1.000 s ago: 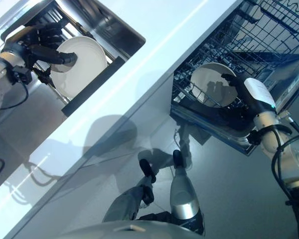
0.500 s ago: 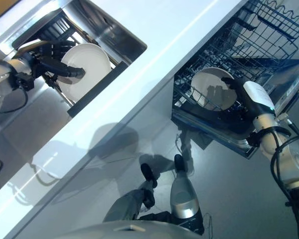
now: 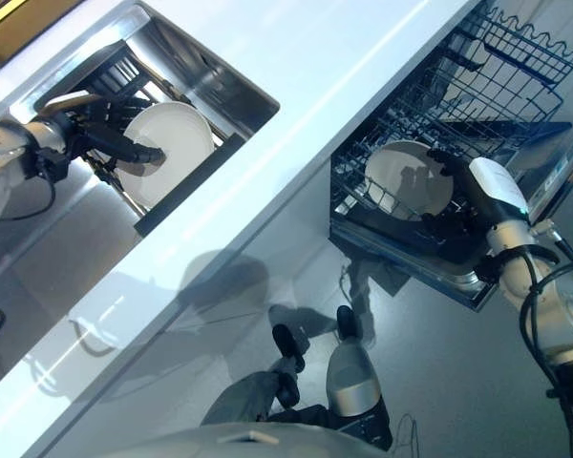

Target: Pick up plates and place into dishwasher.

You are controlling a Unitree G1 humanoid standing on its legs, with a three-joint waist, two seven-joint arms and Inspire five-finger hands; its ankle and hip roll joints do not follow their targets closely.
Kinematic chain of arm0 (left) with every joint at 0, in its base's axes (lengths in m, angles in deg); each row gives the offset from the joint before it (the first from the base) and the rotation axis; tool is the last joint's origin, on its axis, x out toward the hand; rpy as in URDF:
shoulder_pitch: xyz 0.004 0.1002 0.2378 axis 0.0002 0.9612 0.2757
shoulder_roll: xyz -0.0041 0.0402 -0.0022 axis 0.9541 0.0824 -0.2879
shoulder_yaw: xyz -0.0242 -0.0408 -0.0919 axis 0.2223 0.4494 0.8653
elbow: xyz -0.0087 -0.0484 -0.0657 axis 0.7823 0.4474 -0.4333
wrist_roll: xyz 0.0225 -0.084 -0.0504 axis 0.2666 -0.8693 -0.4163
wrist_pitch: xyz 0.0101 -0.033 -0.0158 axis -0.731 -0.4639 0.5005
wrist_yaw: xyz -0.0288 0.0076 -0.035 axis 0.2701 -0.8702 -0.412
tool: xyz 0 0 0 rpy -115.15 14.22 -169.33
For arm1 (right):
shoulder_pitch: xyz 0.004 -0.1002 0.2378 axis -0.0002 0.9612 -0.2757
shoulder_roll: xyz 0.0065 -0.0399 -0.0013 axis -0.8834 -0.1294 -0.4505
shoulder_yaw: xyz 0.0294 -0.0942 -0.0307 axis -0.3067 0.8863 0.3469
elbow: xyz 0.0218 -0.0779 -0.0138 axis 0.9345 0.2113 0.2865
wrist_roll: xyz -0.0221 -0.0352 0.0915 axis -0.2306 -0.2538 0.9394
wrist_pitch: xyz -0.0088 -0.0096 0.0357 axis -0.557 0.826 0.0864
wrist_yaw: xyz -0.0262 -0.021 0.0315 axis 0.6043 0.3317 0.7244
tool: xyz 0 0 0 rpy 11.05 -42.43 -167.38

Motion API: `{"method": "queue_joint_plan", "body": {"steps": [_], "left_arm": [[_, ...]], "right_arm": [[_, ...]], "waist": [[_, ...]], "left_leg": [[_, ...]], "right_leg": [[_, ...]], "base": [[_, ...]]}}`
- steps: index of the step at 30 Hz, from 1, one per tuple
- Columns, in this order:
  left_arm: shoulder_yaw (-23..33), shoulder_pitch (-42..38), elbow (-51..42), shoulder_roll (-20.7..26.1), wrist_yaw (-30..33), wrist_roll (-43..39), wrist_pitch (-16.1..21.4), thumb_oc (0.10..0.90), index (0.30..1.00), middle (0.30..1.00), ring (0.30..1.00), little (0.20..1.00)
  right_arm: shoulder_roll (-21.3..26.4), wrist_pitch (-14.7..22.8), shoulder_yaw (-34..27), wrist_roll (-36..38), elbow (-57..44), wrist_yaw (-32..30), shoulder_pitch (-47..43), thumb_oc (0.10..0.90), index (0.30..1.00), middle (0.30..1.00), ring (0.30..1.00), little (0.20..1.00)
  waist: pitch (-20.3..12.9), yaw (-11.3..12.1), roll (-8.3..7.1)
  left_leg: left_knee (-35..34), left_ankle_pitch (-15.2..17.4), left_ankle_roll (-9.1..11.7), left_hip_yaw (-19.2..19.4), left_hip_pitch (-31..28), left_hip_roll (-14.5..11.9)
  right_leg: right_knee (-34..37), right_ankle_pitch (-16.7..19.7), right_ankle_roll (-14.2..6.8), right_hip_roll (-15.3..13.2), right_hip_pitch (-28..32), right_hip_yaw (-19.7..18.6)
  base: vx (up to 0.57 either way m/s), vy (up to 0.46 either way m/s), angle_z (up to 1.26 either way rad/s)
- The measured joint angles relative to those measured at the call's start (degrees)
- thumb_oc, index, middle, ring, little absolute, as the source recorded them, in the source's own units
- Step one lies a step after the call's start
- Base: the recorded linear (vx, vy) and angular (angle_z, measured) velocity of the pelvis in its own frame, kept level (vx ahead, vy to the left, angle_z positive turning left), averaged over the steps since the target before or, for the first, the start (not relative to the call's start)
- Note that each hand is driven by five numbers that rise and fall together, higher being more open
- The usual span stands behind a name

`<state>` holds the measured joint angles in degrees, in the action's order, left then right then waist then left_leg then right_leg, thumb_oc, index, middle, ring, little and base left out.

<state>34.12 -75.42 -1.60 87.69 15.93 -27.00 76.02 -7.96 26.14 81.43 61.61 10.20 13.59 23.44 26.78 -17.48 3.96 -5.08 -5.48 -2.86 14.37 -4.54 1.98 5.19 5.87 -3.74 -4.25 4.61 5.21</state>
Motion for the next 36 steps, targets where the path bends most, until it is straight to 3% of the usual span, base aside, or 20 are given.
{"method": "queue_joint_plan", "body": {"steps": [12,24,36], "left_arm": [[2.50,1.17,-3.75,0.61,0.99,-3.00,0.20,0.100,0.300,0.300,0.300,0.200],[2.79,1.71,-3.51,0.41,1.62,-3.16,0.38,0.100,0.300,0.300,0.300,0.200],[7.68,6.24,-3.49,0.79,1.70,-7.83,2.13,0.100,0.300,0.300,0.300,0.200]], "right_arm": [[0.00,0.52,-2.08,0.05,0.04,-0.03,1.37,0.800,0.900,0.900,0.900,0.900],[0.00,0.64,-2.52,0.07,0.04,-0.46,1.92,0.800,0.900,0.900,0.900,0.900],[0.00,2.85,-8.21,0.14,0.03,-0.57,4.85,0.800,0.900,0.900,0.900,0.900]], "waist": [[-1.48,0.68,0.98],[-1.78,0.57,0.92],[-1.82,0.80,0.84]], "left_leg": [[-0.03,0.32,0.36,0.05,-0.83,-0.03],[-0.01,0.06,-0.04,0.06,-0.84,-0.04],[-0.02,0.06,-0.05,0.00,-0.90,-0.03]], "right_leg": [[0.00,-0.01,0.00,0.03,0.82,-0.09],[0.00,0.00,0.00,0.05,0.81,-0.09],[0.00,0.00,0.00,0.06,0.92,-0.08]], "base": [[-0.03,-0.021,0.00],[-0.02,-0.003,0.00],[-0.02,0.007,0.00]]}}
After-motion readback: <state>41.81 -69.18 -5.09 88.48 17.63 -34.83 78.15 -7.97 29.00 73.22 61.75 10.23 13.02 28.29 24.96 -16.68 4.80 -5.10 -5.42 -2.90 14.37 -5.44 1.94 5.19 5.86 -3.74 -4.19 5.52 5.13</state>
